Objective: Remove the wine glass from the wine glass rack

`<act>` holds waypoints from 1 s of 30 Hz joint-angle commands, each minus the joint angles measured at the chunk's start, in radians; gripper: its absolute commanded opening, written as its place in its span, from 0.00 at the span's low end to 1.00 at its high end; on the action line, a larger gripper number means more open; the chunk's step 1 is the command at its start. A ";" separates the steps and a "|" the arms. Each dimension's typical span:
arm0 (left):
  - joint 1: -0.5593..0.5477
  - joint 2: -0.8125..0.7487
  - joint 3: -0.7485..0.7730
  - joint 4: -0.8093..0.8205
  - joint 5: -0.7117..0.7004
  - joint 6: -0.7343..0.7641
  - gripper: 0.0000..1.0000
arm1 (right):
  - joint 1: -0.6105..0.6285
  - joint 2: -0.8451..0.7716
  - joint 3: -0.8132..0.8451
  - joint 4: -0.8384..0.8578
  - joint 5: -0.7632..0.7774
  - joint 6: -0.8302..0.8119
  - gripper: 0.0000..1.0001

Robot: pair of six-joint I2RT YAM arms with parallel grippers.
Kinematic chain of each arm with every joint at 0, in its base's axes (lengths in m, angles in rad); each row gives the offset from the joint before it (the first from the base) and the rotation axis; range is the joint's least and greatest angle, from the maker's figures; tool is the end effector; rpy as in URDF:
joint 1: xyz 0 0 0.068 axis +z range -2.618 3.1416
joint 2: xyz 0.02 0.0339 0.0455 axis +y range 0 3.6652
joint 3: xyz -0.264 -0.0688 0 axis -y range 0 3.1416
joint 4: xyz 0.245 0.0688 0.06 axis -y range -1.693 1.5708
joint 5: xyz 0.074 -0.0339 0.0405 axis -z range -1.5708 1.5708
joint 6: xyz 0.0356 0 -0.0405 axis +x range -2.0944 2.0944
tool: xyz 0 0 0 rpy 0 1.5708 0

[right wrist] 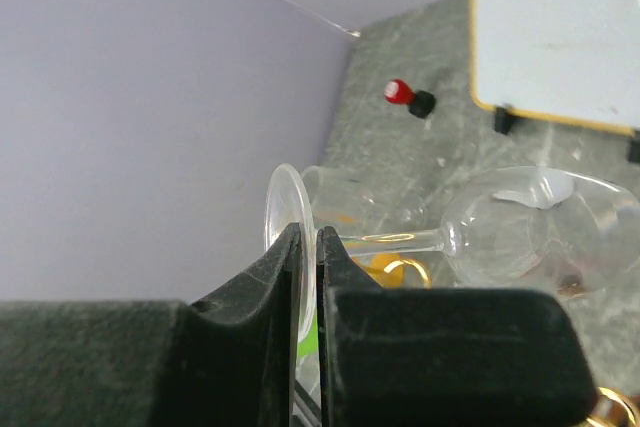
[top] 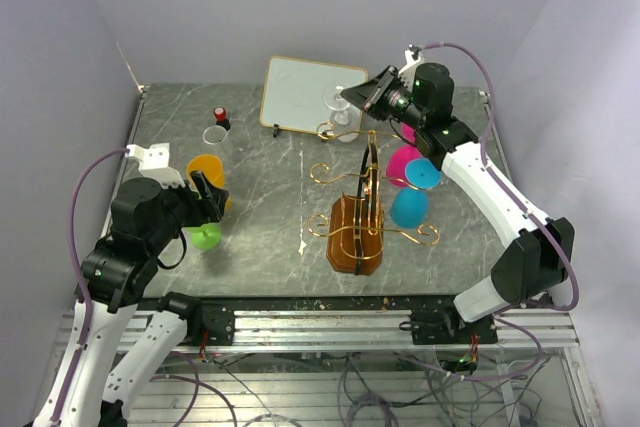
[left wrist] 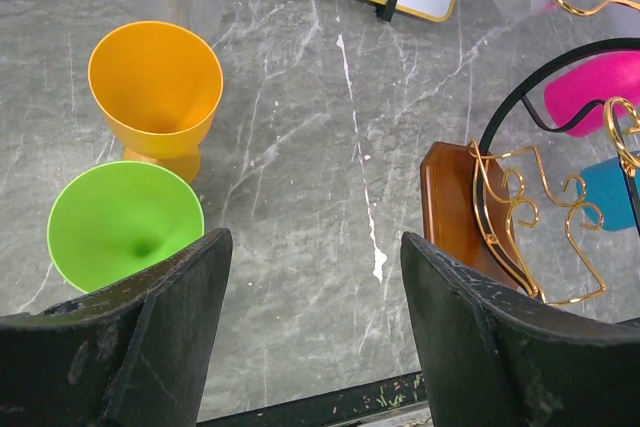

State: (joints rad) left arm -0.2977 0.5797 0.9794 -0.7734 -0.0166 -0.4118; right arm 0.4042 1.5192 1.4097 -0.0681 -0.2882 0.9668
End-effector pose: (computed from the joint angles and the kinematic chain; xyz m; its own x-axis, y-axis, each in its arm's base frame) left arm 0.0991 -0.0298 0.3687 -0.4313 -0.2863 -0.8556 0.1155 0.9230 -0.3671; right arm 0.3297 0.1520 0.3909 -0.6143 0.5955 -0.5177 -0.2265 0.4953 0.8386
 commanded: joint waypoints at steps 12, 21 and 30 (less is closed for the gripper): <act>0.008 0.009 -0.004 0.033 0.021 0.001 0.78 | -0.006 -0.183 -0.144 0.718 -0.545 -0.169 0.00; 0.009 0.018 0.057 0.050 0.220 0.014 0.80 | -0.006 -0.465 -0.305 0.755 -0.624 -0.172 0.00; 0.008 0.136 0.164 0.447 0.747 -0.247 0.82 | -0.005 -0.796 -0.531 0.802 -0.567 0.074 0.00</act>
State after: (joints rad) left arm -0.2970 0.6769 1.0958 -0.6094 0.4271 -0.5022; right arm 0.4011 0.8185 0.9638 0.6357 -0.8989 0.9005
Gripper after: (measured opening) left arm 0.816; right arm 0.071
